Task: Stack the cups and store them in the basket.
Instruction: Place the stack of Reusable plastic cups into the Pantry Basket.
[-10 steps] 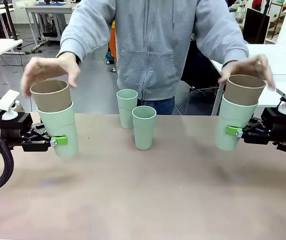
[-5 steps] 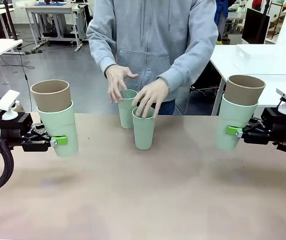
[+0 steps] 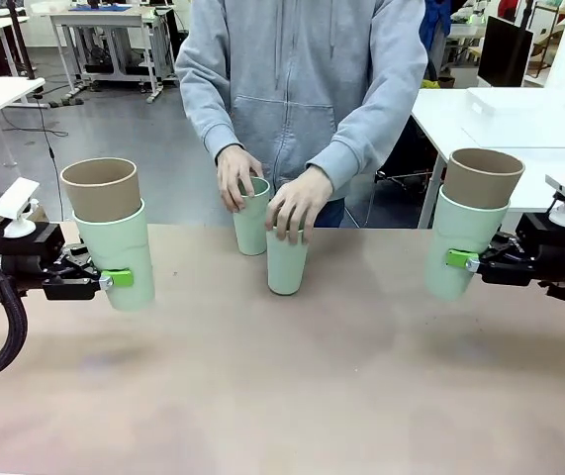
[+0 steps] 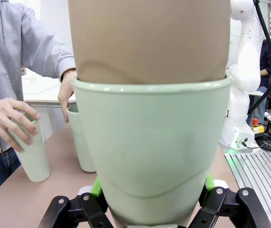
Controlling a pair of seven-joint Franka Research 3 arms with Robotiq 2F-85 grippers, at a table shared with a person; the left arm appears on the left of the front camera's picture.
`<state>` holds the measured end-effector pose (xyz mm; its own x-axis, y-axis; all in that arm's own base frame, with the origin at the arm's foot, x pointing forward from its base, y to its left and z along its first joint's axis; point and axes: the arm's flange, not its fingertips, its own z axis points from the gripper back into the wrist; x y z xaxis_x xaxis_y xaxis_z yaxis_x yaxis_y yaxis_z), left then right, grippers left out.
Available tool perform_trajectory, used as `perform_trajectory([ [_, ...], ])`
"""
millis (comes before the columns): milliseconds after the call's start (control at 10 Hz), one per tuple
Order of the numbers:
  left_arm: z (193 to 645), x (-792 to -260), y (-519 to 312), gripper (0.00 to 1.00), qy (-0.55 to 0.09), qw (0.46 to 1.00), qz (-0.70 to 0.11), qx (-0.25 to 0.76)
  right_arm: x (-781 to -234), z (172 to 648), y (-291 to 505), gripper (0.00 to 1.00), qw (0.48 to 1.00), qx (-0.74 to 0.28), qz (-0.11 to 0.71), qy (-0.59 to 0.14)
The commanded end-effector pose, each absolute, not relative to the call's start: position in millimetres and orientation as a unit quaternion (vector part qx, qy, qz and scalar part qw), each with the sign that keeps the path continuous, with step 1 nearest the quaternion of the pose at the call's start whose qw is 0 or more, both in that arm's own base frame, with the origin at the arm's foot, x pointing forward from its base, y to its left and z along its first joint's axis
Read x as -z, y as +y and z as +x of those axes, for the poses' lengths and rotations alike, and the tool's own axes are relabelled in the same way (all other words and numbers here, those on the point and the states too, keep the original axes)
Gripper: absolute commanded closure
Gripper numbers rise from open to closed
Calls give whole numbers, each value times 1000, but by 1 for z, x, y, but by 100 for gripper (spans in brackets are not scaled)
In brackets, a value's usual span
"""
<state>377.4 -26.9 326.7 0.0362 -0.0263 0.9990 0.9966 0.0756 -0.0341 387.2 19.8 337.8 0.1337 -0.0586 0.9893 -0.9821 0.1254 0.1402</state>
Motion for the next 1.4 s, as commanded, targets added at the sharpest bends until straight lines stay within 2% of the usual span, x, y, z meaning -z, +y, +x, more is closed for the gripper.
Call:
perform_trajectory([
  [0,376,-329,-26,16,-503,530,-482,483,-341,387,20,15,550,-421,511,-510],
  [1300,376,-329,-26,16,-503,530,-482,483,-341,387,20,15,550,-421,511,-510],
])
